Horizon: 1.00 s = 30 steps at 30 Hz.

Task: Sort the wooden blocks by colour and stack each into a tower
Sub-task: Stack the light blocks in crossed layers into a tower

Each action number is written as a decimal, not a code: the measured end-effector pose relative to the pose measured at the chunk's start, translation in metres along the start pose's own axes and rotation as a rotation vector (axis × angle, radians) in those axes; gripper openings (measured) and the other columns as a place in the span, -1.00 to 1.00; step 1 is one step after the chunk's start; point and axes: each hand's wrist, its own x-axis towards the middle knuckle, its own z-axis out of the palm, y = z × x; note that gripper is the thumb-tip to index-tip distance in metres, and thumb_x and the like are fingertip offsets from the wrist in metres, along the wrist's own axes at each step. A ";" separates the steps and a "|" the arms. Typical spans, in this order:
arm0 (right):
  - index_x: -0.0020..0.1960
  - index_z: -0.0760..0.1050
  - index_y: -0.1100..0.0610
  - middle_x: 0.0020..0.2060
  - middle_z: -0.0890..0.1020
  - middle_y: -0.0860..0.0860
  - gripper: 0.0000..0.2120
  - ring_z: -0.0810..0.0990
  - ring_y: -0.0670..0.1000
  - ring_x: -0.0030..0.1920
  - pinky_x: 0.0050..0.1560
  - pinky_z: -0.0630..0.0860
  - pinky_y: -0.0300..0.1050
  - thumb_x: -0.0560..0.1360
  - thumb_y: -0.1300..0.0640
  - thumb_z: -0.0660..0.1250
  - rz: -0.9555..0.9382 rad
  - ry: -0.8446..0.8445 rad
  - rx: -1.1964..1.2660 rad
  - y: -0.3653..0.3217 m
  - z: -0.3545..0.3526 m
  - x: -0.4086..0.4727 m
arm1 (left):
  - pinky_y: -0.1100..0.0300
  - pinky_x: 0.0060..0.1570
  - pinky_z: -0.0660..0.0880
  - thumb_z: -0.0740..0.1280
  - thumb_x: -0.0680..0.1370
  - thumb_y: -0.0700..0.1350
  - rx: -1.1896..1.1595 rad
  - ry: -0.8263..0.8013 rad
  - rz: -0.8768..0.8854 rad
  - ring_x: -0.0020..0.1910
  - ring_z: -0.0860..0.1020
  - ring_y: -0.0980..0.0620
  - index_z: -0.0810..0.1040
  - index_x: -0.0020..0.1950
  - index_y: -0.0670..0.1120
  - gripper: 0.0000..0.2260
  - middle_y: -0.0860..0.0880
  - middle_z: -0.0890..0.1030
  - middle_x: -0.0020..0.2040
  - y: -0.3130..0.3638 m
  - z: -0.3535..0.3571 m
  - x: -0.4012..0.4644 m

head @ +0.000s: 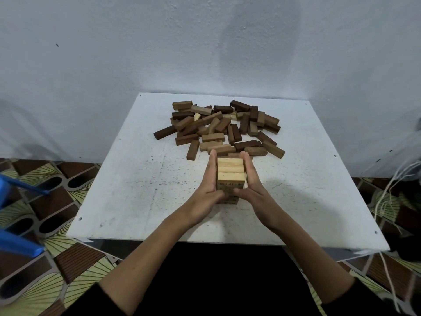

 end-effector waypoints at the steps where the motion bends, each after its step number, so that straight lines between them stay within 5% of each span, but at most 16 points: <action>1: 0.53 -0.19 -0.04 0.33 0.10 -0.41 -0.15 0.12 -0.32 0.39 0.37 0.15 -0.30 0.35 0.14 0.16 -0.008 0.006 0.015 -0.001 -0.003 0.000 | 0.50 0.16 0.34 0.20 0.56 -0.35 0.013 0.003 0.001 0.35 0.17 0.42 -0.26 0.53 0.09 -0.21 0.34 0.02 0.40 0.001 -0.003 0.000; 4: 0.53 -0.07 -0.02 0.46 0.11 -0.23 -0.14 0.11 -0.28 0.41 0.34 0.14 -0.33 0.29 0.26 0.16 -0.021 0.113 0.002 -0.004 -0.018 0.005 | 0.39 0.41 0.10 0.17 0.40 -0.33 0.129 0.060 0.020 0.36 0.01 0.48 -0.18 0.54 0.08 -0.16 0.35 -0.08 0.44 0.003 -0.021 -0.001; 6: 0.50 0.13 0.03 0.42 0.25 -0.14 -0.29 0.20 -0.20 0.38 0.28 0.19 -0.39 0.40 0.39 0.16 -0.035 0.240 -0.083 -0.008 -0.032 0.015 | 0.50 0.38 0.02 0.15 0.42 -0.33 0.202 0.130 0.043 0.40 0.01 0.44 -0.09 0.55 0.04 -0.22 0.26 -0.03 0.51 0.003 -0.036 0.004; 9: 0.30 0.43 0.12 0.20 0.50 -0.06 -0.58 0.45 -0.12 0.21 0.12 0.38 -0.46 0.52 0.42 0.15 -0.080 0.364 -0.194 -0.009 -0.053 0.039 | 0.48 0.31 0.16 0.14 0.48 -0.47 0.315 0.265 0.073 0.44 0.17 0.23 0.14 0.53 -0.06 -0.34 0.07 0.20 0.51 0.003 -0.056 0.024; 12: 0.13 0.55 0.18 0.06 0.59 0.00 -0.75 0.54 -0.04 0.06 -0.01 0.46 -0.42 0.53 0.37 0.21 -0.074 0.375 -0.274 -0.009 -0.067 0.074 | 0.15 0.31 0.34 0.23 0.52 -0.40 0.479 0.375 0.129 0.31 0.41 0.01 0.46 0.32 -0.10 -0.59 -0.04 0.48 0.30 0.002 -0.073 0.060; 16: 0.06 0.59 0.14 0.04 0.60 0.00 -0.77 0.54 -0.04 0.02 0.00 0.44 -0.30 0.53 0.35 0.23 -0.034 0.252 -0.406 -0.017 -0.074 0.130 | 0.25 0.12 0.35 0.27 0.48 -0.38 0.683 0.373 0.121 0.15 0.47 -0.06 0.62 0.05 -0.17 -0.76 -0.11 0.56 0.07 0.003 -0.095 0.120; 20: -0.04 0.61 0.04 -0.03 0.62 0.00 -0.71 0.60 0.08 0.00 0.02 0.51 -0.07 0.51 0.37 0.22 -0.084 0.106 -0.560 -0.023 -0.069 0.182 | 0.17 0.08 0.34 0.30 0.51 -0.29 0.900 0.472 0.090 0.16 0.42 -0.12 0.66 0.03 -0.18 -0.82 -0.17 0.53 0.06 0.005 -0.120 0.162; 25: 0.19 0.57 0.09 -0.01 0.65 0.04 -0.64 0.60 0.00 -0.12 -0.11 0.51 -0.16 0.53 0.35 0.15 -0.089 -0.114 -0.729 -0.025 -0.056 0.224 | 0.03 0.09 0.42 0.27 0.57 -0.10 1.110 0.408 -0.074 0.16 0.46 -0.17 0.65 0.07 -0.14 -0.79 -0.15 0.54 0.13 0.012 -0.137 0.187; 30: 0.15 0.60 0.12 0.11 0.63 0.09 -0.65 0.54 0.10 0.16 0.13 0.47 -0.02 0.49 0.36 0.17 -0.207 -0.220 -0.933 -0.007 -0.048 0.244 | 0.05 0.12 0.34 0.25 0.57 0.00 1.292 0.378 -0.111 0.27 0.36 -0.12 0.61 0.13 -0.12 -0.73 -0.11 0.48 0.23 0.011 -0.145 0.204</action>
